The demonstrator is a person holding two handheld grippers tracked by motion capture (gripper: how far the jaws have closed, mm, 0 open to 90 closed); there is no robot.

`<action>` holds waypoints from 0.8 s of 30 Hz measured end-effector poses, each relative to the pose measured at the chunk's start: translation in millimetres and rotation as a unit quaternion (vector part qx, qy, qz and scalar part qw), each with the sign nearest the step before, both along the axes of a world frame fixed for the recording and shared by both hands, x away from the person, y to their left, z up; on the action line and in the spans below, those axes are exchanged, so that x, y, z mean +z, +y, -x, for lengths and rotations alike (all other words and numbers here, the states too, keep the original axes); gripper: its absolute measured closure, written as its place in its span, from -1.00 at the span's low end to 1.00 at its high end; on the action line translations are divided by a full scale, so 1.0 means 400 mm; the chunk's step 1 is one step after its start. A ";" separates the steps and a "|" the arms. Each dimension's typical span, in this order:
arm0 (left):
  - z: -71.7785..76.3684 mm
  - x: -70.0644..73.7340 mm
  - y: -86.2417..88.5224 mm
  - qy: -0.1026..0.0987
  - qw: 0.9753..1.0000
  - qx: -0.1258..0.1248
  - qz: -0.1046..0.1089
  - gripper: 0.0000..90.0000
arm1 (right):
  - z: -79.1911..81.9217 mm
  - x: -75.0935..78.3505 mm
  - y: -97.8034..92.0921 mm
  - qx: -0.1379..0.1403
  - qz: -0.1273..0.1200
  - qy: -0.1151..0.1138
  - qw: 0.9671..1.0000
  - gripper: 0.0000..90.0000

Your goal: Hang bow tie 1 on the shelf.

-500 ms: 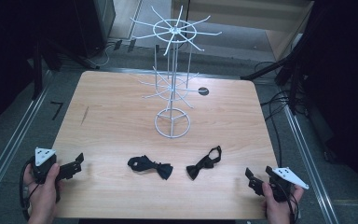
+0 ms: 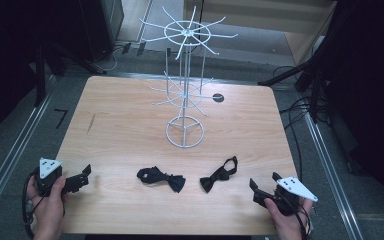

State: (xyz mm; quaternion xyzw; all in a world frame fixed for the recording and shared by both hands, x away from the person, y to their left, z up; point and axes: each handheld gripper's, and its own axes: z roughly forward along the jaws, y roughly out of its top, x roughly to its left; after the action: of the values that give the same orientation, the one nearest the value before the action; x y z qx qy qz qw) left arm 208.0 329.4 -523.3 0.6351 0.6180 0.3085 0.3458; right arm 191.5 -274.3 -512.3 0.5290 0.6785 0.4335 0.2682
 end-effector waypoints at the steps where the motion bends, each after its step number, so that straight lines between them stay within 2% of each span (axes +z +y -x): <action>1: -0.001 0.000 -0.003 0.003 1.000 0.001 -0.007 -1.00 | -0.004 0.011 0.023 0.013 0.000 -0.003 1.000 -0.66; 5: -0.002 0.000 -0.001 0.004 1.000 -0.003 -0.003 -1.00 | -0.012 0.023 0.063 0.039 0.008 -0.007 0.999 -0.66; 9: -0.002 0.000 0.003 0.005 1.000 -0.007 0.008 -1.00 | -0.018 0.029 0.086 0.047 0.006 -0.007 0.999 -0.66; 14: -0.003 0.000 0.014 0.001 1.000 -0.005 0.017 -1.00 | -0.034 0.046 0.126 0.063 0.000 -0.013 0.998 -0.65; 24: -0.005 0.000 0.017 0.008 1.000 -0.007 0.021 -1.00 | -0.060 0.080 0.173 0.085 -0.024 -0.027 0.996 -0.64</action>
State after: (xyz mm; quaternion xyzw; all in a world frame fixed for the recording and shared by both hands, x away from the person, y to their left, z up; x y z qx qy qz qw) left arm 209.8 336.1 -523.5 0.6343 0.6228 0.2876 0.3564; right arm 215.4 -205.3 -480.3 0.4634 0.7031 0.4852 0.2356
